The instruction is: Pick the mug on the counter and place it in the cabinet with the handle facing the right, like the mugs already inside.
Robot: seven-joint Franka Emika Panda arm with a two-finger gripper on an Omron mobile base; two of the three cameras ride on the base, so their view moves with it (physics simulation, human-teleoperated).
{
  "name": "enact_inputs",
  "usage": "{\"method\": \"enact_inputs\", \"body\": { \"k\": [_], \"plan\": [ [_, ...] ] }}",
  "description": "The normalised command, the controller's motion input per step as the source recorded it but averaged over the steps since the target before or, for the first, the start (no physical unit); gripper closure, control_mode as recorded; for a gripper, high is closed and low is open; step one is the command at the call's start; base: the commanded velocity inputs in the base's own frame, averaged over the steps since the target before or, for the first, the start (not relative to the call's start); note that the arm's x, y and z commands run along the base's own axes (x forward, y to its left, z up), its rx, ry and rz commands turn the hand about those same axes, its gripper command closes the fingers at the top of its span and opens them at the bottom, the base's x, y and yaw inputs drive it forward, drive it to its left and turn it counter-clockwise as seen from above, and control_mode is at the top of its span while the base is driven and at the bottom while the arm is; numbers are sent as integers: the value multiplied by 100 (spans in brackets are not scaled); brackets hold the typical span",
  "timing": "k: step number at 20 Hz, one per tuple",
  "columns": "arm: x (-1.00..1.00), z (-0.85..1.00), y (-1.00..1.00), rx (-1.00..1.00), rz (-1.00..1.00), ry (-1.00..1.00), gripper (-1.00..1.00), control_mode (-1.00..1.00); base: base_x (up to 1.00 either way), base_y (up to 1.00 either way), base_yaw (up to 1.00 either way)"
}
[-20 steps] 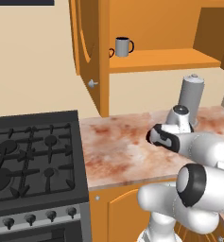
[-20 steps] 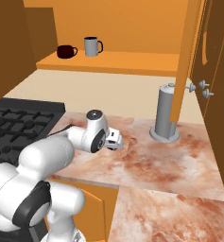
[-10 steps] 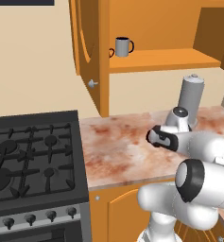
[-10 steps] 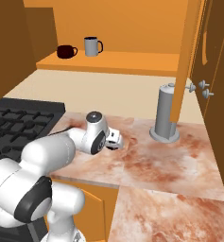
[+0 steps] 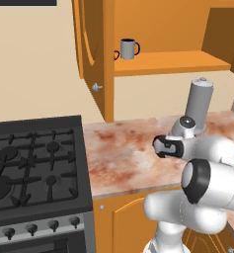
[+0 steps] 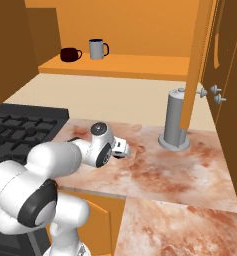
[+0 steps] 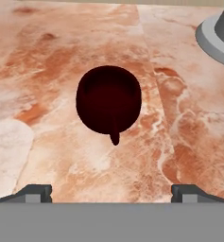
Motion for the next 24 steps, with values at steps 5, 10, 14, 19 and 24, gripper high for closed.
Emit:
{"method": "enact_inputs", "body": {
  "k": [5,10,14,19,24],
  "plan": [
    [18,-5,-4,0,0,1,-100,-100,0,0,0],
    [11,-19,-10,0,0,0,-100,-100,0,0,0],
    [15,-21,-6,0,0,-1,-100,-100,0,0,0],
    [19,-13,0,0,0,-4,-100,-100,0,0,0],
    [15,-5,0,0,0,-4,-100,-100,0,0,0]
  ]
}}
